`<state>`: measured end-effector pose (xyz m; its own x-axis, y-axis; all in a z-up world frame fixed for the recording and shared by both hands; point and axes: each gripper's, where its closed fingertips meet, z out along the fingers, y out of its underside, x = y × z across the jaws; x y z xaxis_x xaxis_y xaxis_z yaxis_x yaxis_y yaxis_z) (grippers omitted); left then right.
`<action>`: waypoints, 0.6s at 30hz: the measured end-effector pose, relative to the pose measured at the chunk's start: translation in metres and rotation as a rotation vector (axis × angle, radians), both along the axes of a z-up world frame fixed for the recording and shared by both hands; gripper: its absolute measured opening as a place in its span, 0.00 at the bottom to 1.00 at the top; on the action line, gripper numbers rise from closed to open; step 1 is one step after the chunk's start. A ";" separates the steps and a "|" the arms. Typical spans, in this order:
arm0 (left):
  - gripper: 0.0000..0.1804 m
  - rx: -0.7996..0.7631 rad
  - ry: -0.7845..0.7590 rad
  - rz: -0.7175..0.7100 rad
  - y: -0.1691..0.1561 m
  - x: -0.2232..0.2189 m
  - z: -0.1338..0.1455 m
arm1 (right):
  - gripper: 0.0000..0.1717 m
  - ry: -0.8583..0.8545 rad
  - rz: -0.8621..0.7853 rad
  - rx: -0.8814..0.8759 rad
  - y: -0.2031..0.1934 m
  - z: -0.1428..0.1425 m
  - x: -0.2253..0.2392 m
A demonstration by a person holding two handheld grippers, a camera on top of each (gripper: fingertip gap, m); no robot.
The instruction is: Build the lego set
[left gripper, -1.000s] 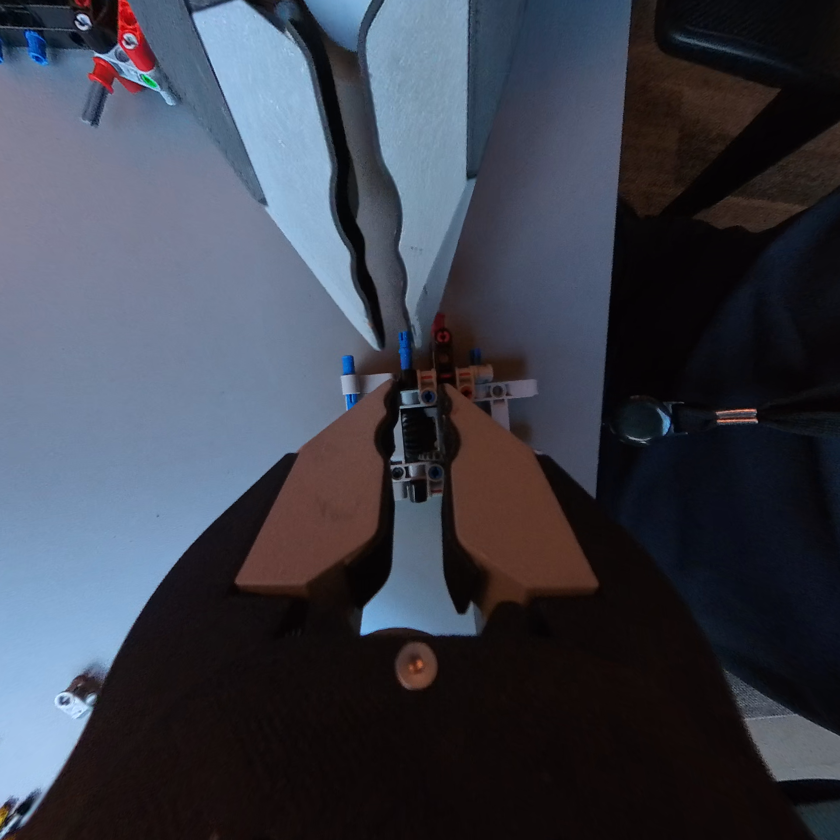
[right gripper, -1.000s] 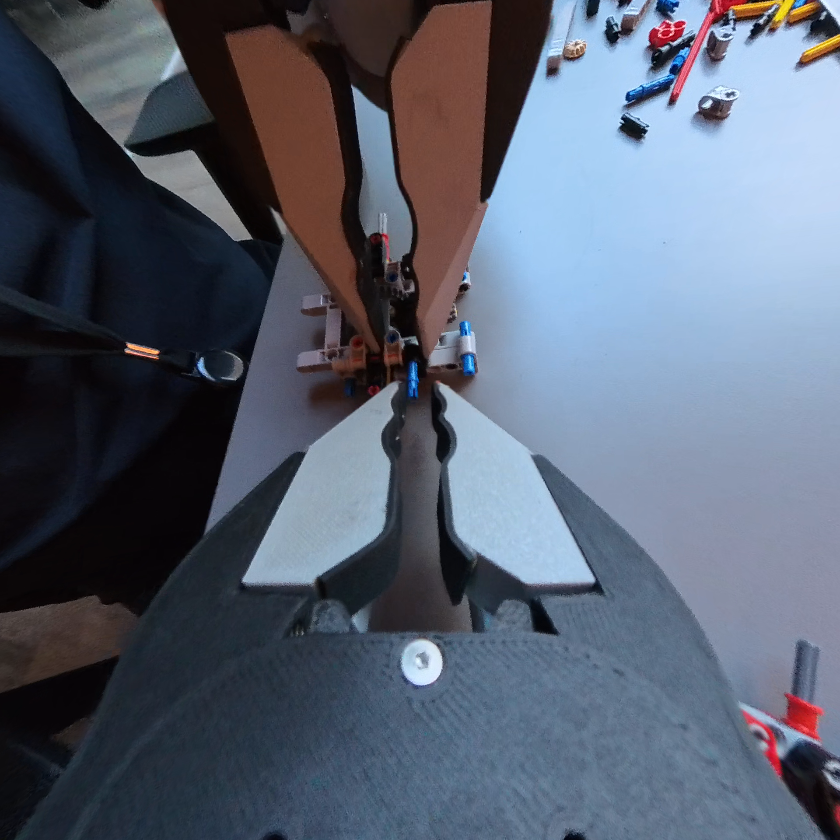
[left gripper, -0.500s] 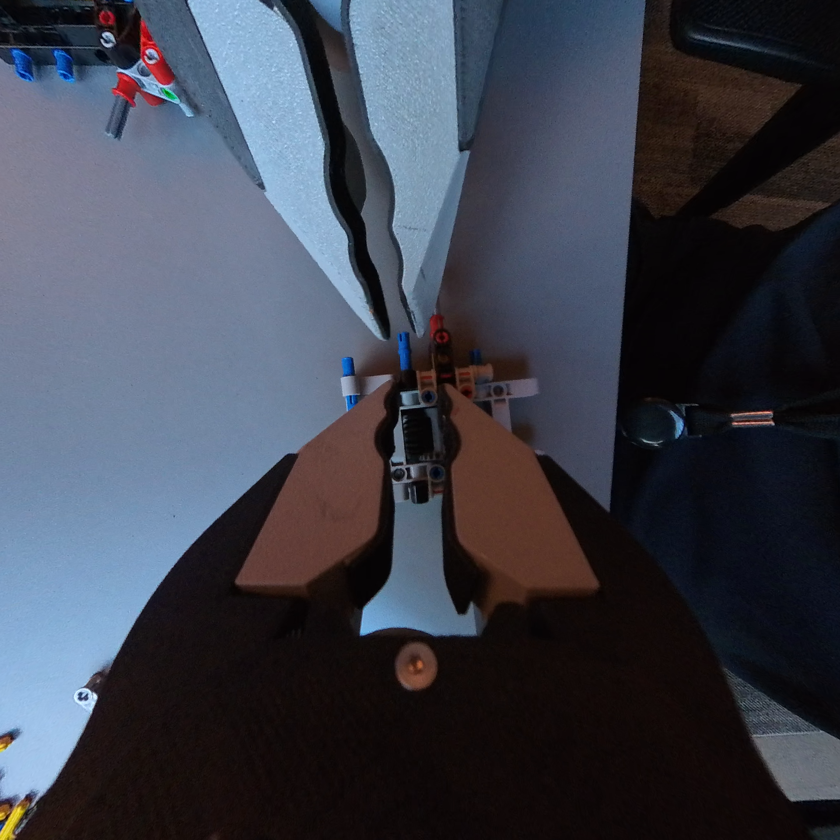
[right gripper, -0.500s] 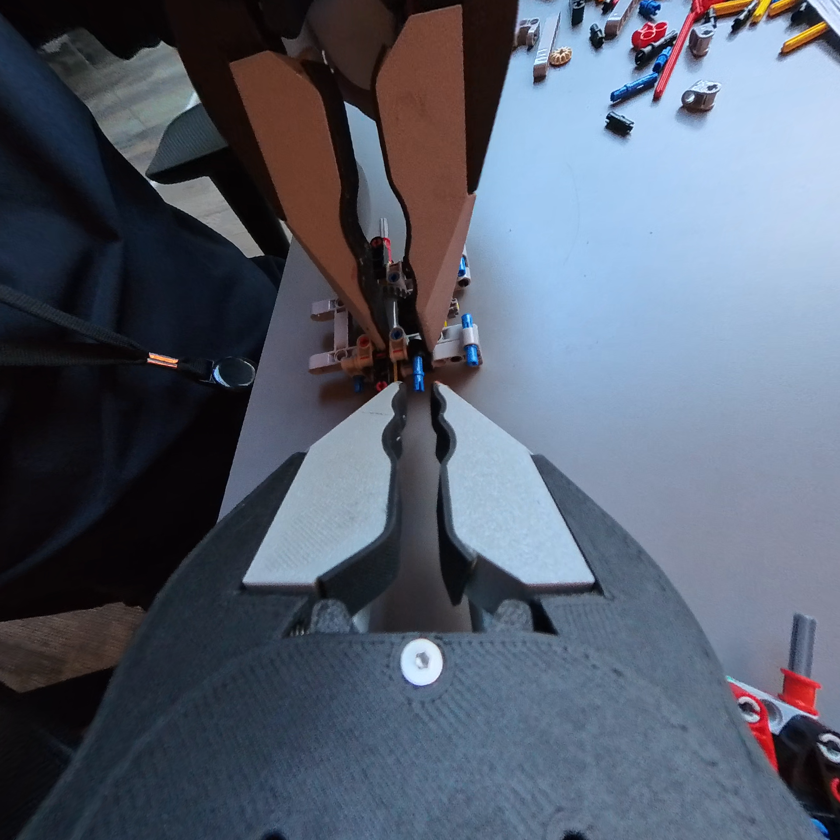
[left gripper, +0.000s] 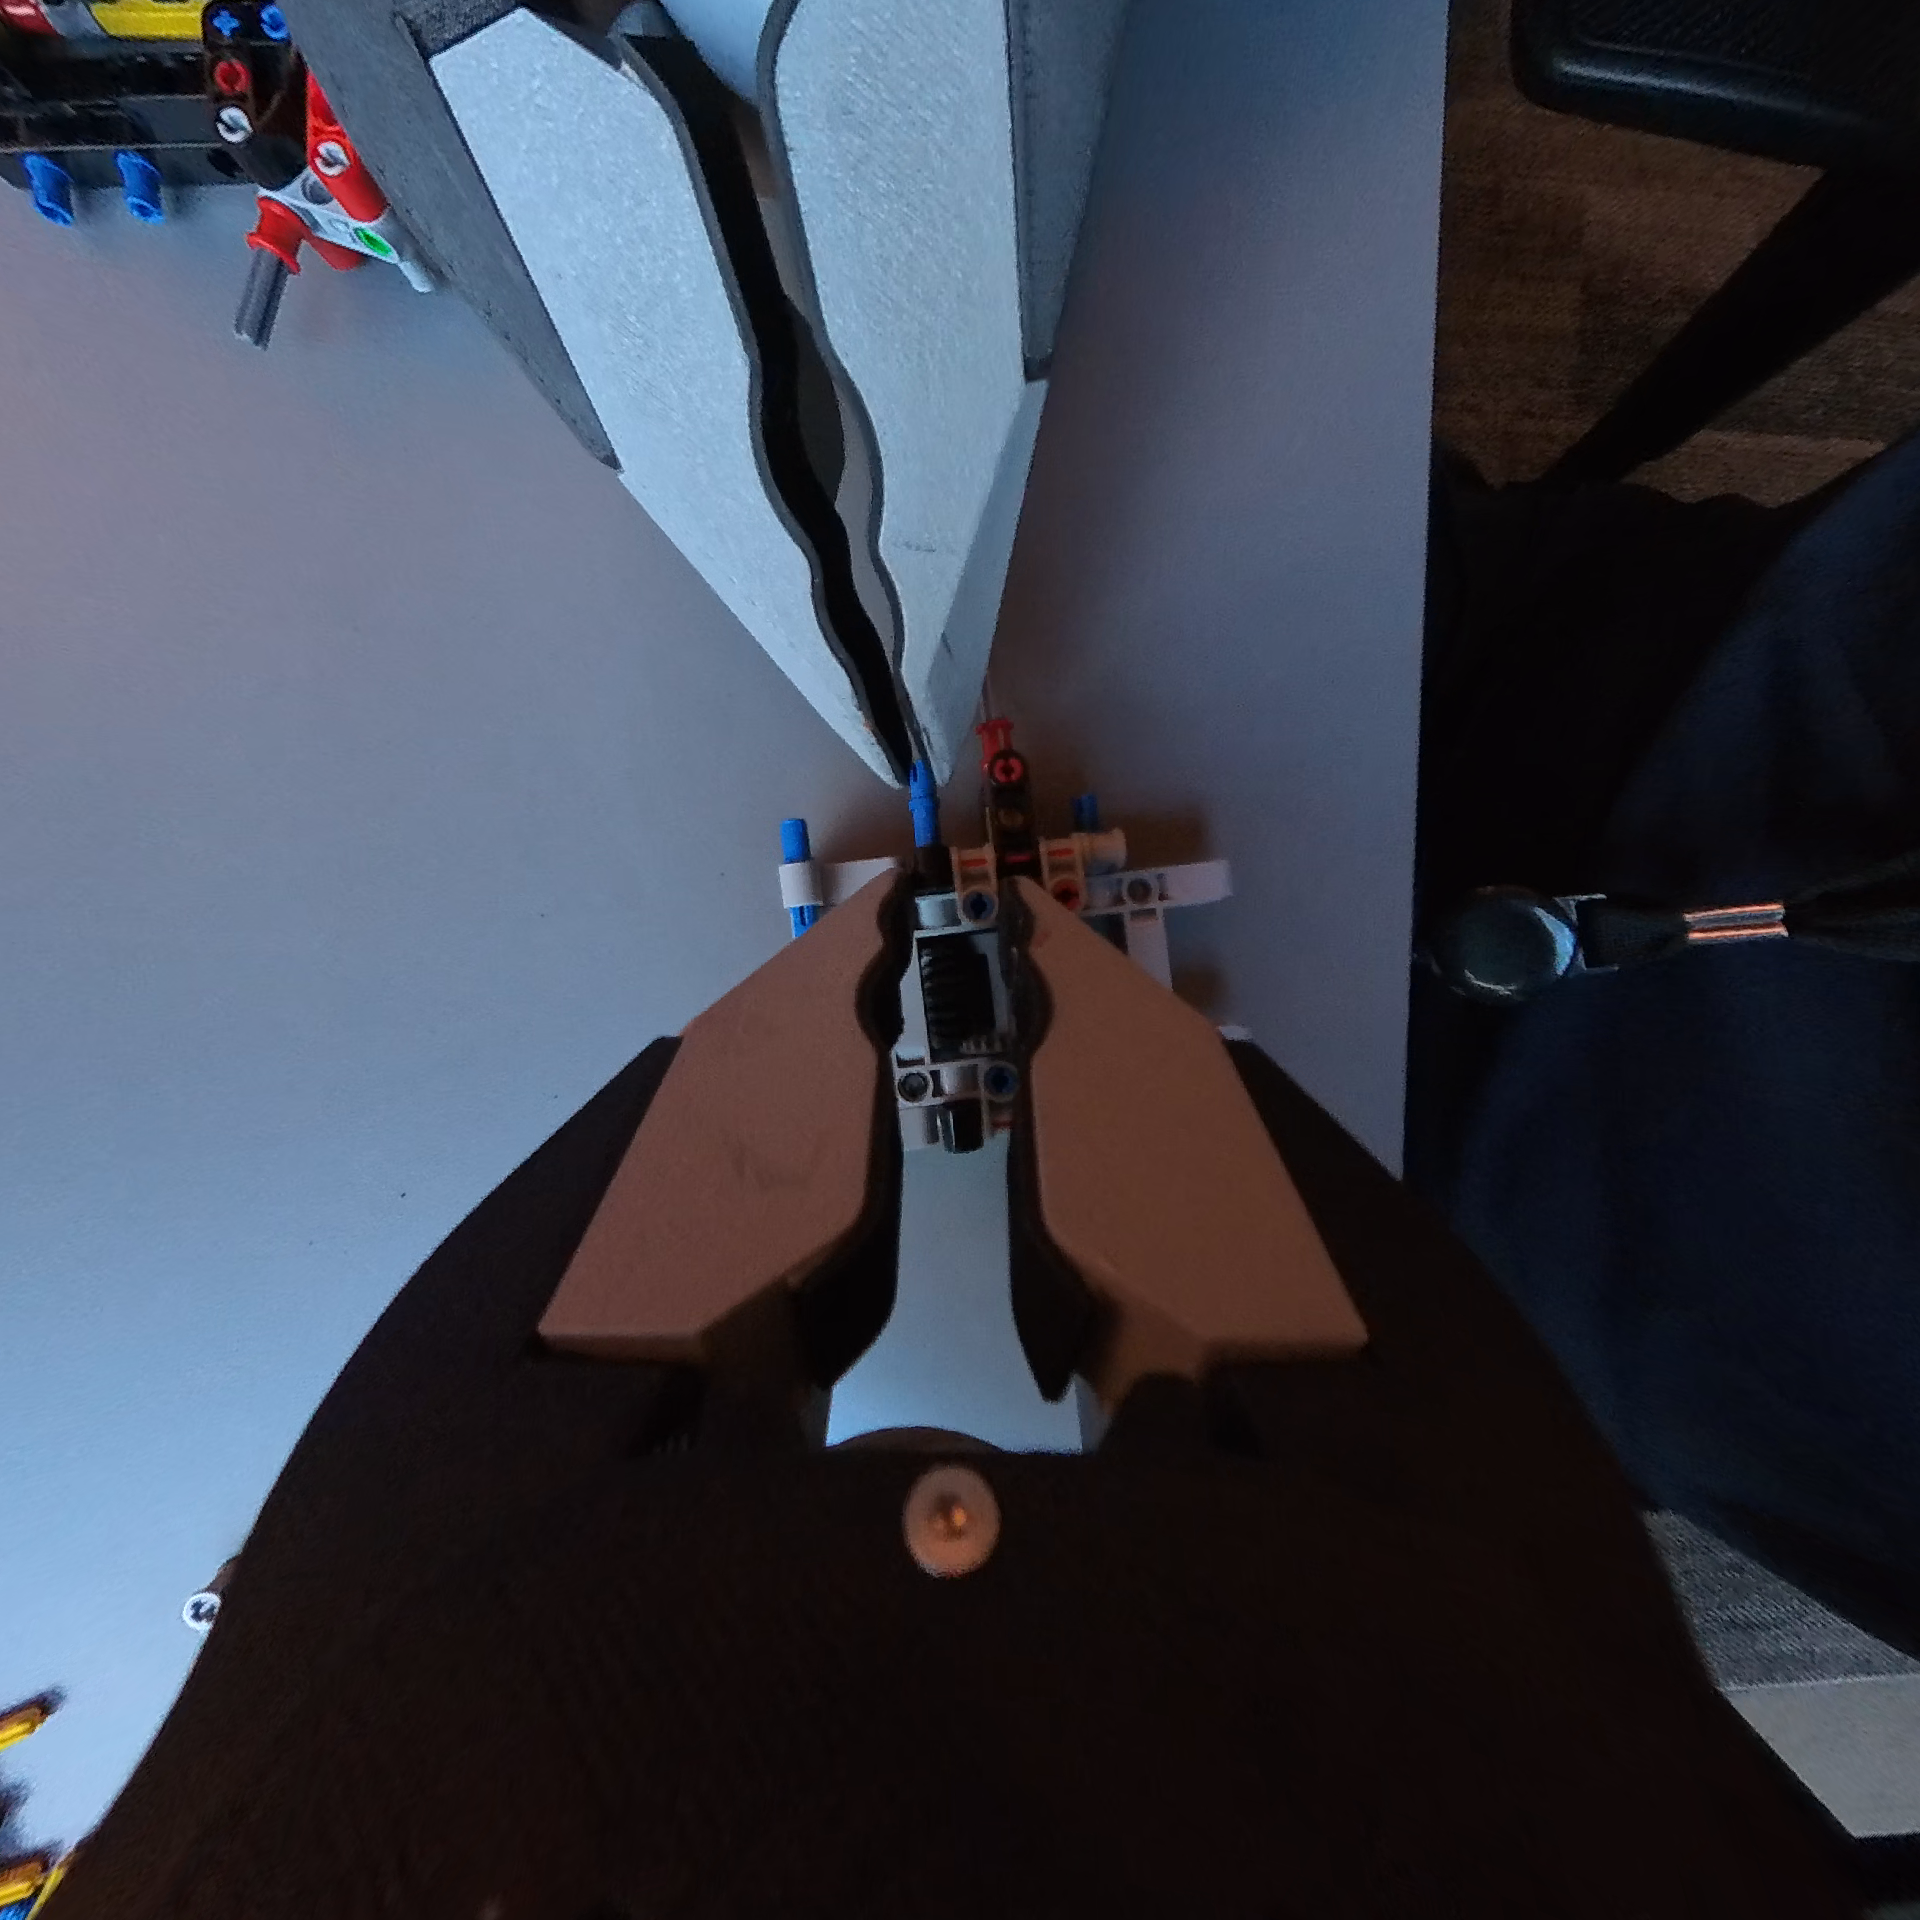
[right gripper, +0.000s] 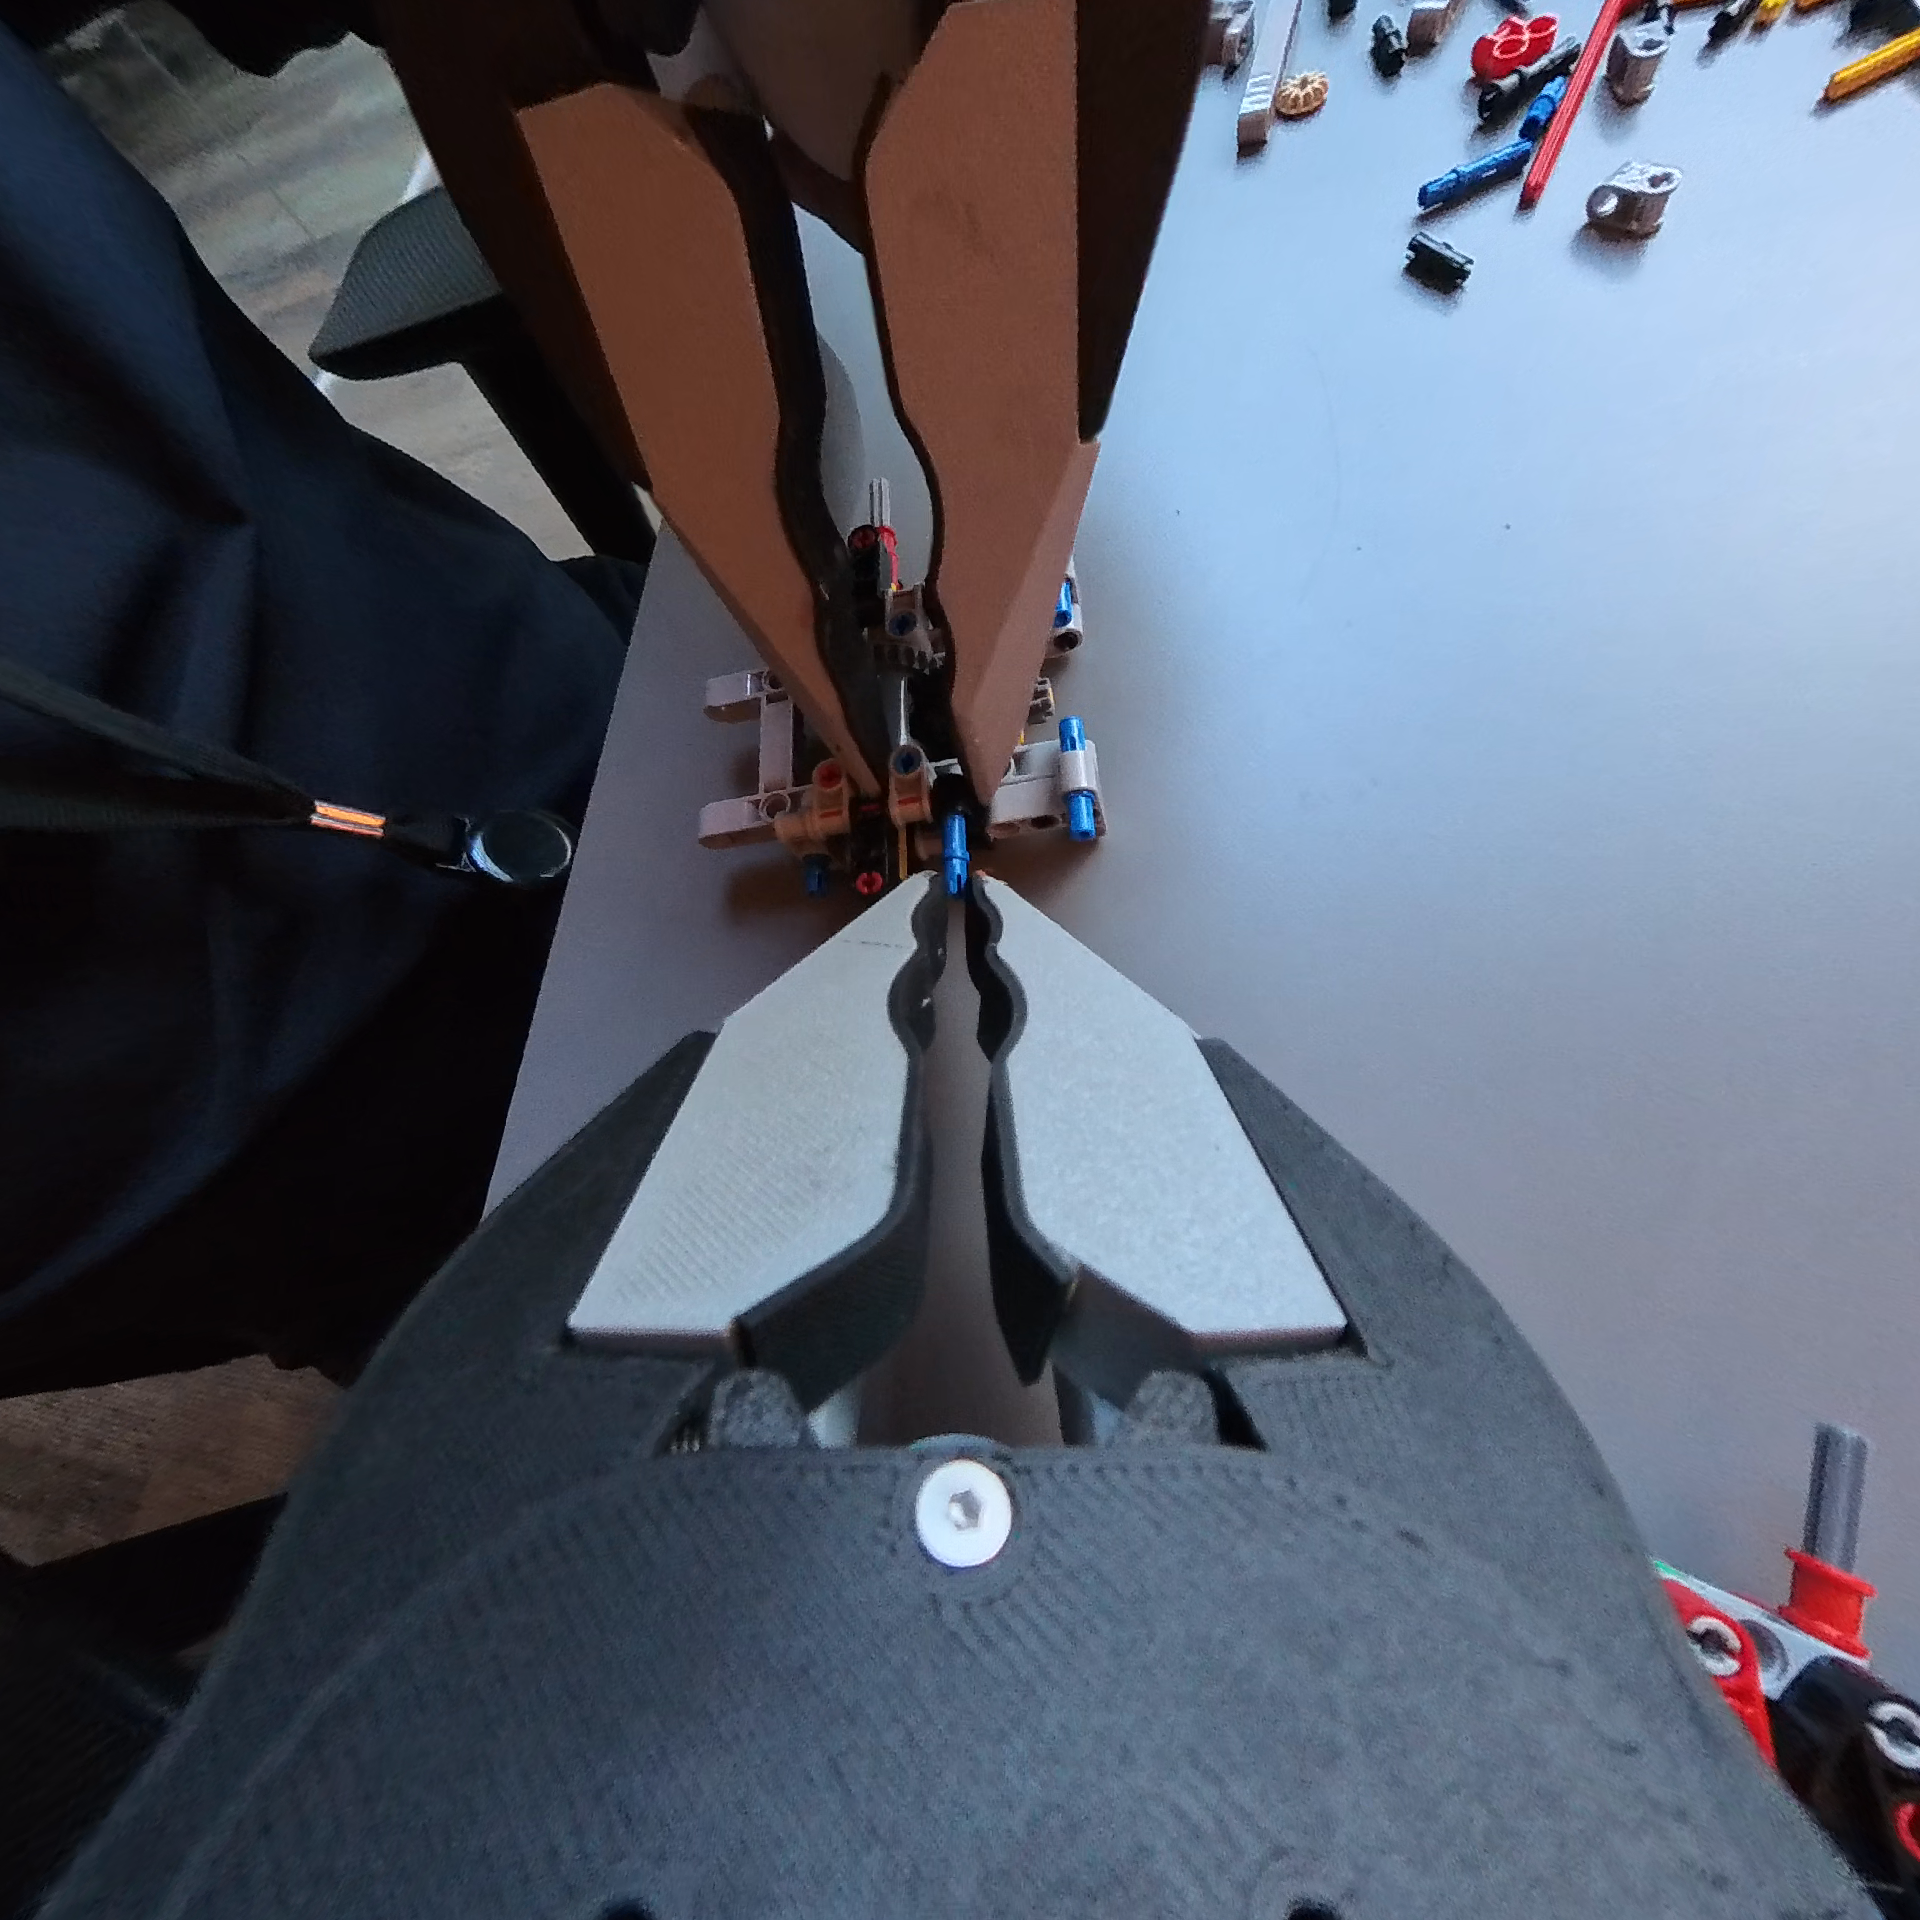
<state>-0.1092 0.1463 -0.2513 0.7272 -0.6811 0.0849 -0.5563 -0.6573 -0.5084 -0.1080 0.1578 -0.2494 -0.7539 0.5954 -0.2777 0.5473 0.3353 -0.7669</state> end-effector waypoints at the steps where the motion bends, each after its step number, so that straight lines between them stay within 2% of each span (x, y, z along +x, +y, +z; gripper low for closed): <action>1: 0.07 -0.001 0.002 -0.001 0.000 0.000 0.000 | 0.00 0.002 -0.001 0.003 0.000 0.000 0.000; 18: 0.07 0.003 0.019 -0.003 -0.005 -0.002 0.000 | 0.00 -0.012 0.003 0.000 -0.007 0.000 -0.005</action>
<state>-0.1114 0.1417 -0.2515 0.7269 -0.6833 0.0689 -0.5679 -0.6545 -0.4992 -0.1133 0.1507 -0.2498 -0.7525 0.5929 -0.2866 0.5551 0.3368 -0.7606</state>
